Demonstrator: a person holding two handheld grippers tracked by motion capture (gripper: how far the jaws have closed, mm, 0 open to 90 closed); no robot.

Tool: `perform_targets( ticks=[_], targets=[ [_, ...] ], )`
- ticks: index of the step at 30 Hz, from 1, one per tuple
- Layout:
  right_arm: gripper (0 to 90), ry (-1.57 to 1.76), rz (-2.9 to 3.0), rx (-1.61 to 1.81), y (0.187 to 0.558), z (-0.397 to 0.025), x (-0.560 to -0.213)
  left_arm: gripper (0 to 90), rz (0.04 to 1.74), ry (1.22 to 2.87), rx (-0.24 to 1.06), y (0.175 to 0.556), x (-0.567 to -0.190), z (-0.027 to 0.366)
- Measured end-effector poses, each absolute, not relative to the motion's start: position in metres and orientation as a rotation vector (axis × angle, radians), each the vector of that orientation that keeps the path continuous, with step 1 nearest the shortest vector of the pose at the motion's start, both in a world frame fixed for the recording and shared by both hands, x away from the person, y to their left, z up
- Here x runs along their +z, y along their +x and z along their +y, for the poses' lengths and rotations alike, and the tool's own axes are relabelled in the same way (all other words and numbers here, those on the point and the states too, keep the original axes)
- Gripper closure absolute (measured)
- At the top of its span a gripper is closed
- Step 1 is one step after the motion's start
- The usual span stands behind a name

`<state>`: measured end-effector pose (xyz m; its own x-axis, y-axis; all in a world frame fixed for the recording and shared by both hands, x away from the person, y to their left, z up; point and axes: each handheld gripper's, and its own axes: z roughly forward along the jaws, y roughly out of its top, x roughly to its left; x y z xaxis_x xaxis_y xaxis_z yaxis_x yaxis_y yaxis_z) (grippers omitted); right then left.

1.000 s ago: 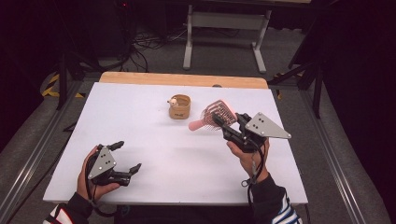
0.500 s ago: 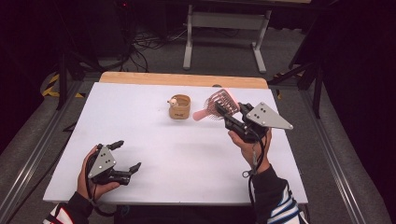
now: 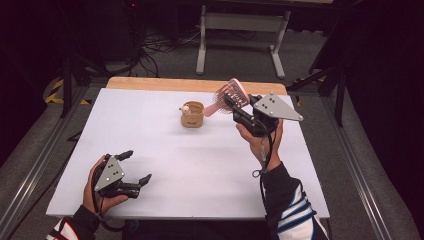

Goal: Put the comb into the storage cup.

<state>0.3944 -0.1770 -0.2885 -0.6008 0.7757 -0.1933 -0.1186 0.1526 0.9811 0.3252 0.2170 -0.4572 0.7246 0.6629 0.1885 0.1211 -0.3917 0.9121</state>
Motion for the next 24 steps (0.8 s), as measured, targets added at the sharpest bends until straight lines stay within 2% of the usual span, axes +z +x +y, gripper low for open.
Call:
perform_targets(
  ticks=[24],
  targets=[
    [63.3, 0.728, 1.681, 1.524, 0.432, -0.148, -0.299, 6.8, 0.619, 1.884, 0.67, 0.327, -0.453, 0.224]
  ],
)
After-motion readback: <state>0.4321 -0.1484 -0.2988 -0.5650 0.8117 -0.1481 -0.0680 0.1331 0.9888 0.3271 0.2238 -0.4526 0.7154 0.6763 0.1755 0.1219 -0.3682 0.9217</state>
